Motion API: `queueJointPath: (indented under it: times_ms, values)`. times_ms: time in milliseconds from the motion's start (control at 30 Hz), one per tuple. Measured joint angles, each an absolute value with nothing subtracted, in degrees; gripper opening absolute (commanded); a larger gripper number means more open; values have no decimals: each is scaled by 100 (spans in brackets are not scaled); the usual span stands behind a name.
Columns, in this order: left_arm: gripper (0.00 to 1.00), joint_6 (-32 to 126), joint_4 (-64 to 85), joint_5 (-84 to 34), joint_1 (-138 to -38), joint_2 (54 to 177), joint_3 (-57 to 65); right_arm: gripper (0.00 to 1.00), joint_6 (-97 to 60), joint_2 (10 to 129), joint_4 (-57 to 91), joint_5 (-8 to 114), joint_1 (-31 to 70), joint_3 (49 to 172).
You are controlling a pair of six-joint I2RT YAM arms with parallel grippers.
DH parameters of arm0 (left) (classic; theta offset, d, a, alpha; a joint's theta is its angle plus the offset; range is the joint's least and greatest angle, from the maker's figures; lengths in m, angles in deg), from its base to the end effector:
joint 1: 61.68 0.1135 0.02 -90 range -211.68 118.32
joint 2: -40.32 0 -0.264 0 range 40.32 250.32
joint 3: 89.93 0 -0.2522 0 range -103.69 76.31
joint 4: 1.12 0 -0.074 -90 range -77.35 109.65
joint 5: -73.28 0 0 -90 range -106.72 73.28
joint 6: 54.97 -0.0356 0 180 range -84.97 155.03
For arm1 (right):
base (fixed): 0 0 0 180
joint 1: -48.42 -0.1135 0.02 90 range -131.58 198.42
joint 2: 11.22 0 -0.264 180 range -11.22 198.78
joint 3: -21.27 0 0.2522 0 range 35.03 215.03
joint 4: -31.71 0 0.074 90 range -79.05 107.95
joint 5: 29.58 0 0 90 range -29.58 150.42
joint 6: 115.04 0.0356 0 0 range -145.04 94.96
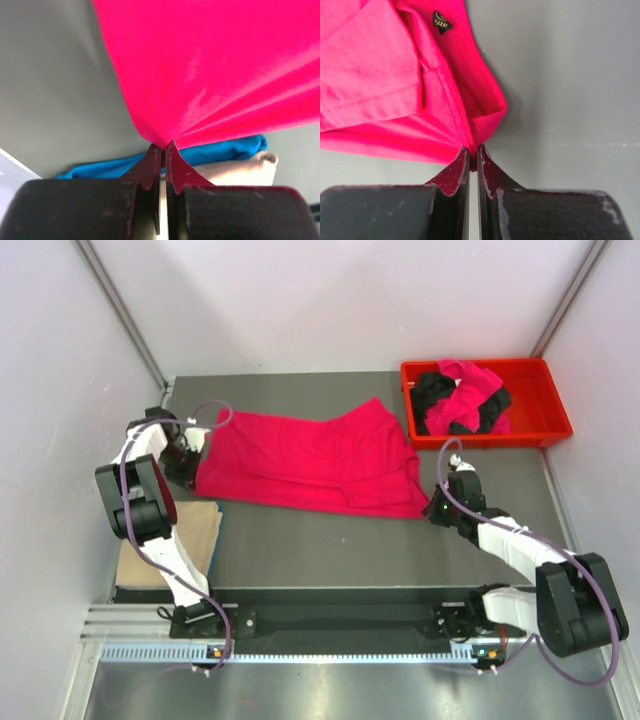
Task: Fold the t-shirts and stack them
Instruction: Fold the tshirt
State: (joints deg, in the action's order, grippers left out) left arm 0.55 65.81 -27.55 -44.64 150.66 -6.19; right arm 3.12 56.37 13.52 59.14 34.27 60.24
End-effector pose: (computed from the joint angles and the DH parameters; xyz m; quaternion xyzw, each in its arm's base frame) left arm 0.3590 0.1030 0.1921 0.1578 0.9799 -0.0508 0.1112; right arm 0.2090 0.0535 0.1569 0.1093 0.9233 0.1425 0.3395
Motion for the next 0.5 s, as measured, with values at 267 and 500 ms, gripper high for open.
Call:
queueJointPath:
  times_ms: [267,500]
  values:
    - [1,-242,6632,-2534,-4488,15064,-112,0,303,5720,1223,5766,3427,6022]
    - [43,-244,6559,-2560,-4490,15062,-86,3,351,5410,860,5733,3427,5960]
